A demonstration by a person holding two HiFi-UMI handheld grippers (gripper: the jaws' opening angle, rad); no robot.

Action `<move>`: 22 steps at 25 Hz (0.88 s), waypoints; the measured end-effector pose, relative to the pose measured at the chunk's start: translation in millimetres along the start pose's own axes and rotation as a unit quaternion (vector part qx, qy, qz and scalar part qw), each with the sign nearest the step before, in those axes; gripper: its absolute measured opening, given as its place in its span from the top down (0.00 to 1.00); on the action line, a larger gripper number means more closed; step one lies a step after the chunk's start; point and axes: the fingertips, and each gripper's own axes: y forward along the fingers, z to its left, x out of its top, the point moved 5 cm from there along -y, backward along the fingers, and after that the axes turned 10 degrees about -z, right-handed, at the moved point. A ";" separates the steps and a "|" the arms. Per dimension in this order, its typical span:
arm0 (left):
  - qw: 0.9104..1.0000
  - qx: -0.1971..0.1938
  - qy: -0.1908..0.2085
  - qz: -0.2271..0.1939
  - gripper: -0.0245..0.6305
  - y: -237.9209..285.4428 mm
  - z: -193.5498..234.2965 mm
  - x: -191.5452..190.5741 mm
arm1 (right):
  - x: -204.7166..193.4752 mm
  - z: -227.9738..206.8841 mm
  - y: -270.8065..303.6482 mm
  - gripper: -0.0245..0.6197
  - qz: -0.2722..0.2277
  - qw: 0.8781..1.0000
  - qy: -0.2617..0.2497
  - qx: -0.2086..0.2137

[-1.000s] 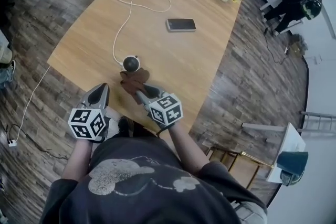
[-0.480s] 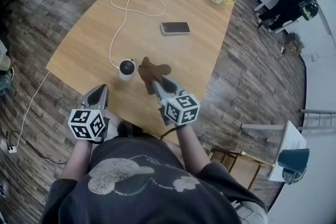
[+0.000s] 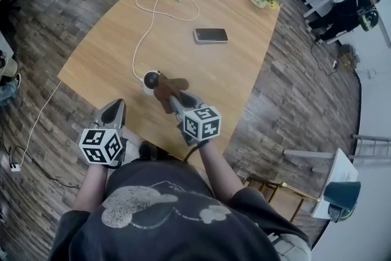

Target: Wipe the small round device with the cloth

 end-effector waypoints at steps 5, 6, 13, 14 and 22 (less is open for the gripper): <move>1.000 0.005 -0.001 -0.001 0.93 -1.9 -1.6 -1.5 | -15.9 -6.8 8.0 0.84 0.037 0.999 -0.031 -0.018; 1.000 0.006 -0.003 -0.001 0.93 -2.2 -1.6 -2.0 | -19.5 -7.3 10.1 0.84 0.044 0.998 -0.032 -0.018; 1.000 0.010 -0.008 -0.002 0.93 -2.1 -0.2 -4.7 | -39.6 -9.3 25.7 0.84 0.079 0.997 -0.018 -0.013; 1.000 0.010 -0.008 -0.002 0.93 -1.9 -0.4 -4.5 | -41.7 -9.6 27.4 0.84 0.084 0.996 -0.016 -0.012; 1.000 0.003 -0.008 -0.004 0.93 2.6 -3.8 -2.0 | -34.1 -16.2 16.1 0.84 0.076 0.997 -0.011 -0.020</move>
